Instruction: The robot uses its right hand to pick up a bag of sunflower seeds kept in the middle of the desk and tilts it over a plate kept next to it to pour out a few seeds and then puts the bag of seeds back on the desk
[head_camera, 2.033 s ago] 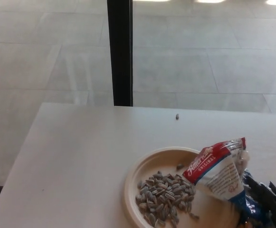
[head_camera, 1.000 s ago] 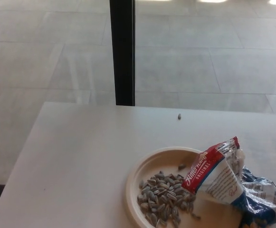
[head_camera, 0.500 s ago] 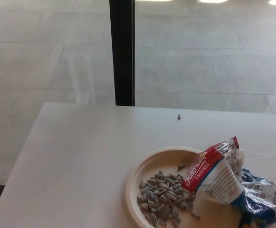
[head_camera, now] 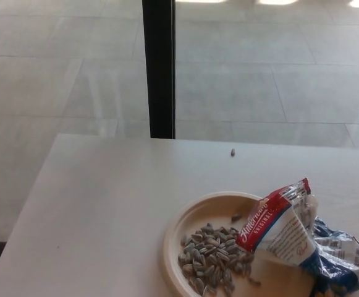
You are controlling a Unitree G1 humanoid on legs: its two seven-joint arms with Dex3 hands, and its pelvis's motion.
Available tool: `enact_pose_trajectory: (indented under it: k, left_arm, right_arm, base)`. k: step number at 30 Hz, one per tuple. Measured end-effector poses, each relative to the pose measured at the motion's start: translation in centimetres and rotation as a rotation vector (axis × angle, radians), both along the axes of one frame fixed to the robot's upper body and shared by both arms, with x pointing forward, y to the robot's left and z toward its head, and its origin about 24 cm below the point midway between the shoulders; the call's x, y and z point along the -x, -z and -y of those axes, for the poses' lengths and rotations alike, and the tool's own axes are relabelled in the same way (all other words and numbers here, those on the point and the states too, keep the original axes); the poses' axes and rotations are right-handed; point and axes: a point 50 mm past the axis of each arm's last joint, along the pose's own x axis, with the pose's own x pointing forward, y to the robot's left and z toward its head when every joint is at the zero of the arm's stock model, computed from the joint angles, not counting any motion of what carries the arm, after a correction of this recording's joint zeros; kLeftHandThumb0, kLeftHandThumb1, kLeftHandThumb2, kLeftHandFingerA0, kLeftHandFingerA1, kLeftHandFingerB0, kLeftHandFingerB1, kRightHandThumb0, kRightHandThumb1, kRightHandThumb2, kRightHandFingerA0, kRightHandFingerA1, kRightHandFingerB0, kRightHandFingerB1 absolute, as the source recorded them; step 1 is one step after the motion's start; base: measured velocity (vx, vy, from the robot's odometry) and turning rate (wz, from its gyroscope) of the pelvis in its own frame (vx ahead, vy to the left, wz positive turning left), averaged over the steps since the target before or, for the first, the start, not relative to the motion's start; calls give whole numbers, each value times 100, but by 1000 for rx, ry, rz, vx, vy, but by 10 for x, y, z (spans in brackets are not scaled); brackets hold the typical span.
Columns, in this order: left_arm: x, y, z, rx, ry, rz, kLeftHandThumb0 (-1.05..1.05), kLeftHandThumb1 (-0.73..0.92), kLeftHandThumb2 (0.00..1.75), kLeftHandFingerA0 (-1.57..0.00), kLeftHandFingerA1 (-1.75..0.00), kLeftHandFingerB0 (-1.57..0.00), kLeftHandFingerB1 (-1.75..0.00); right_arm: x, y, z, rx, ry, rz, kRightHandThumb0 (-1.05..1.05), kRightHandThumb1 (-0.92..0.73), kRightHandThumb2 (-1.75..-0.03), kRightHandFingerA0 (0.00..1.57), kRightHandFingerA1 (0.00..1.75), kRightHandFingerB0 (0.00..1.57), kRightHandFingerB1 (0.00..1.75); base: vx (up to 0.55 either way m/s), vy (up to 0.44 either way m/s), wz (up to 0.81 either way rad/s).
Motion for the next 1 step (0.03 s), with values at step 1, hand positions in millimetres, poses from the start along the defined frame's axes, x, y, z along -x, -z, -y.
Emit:
enact_pose_trajectory:
  k: [1]
  left_arm:
    - [1,0,0,1,-1,-4,-85,62,103,-42,-61,-32,-51]
  right_arm:
    - [4,3,-1,-17,16,-1,-100,-72,-103,0,28,0,6]
  base:
    - [0,0,0]
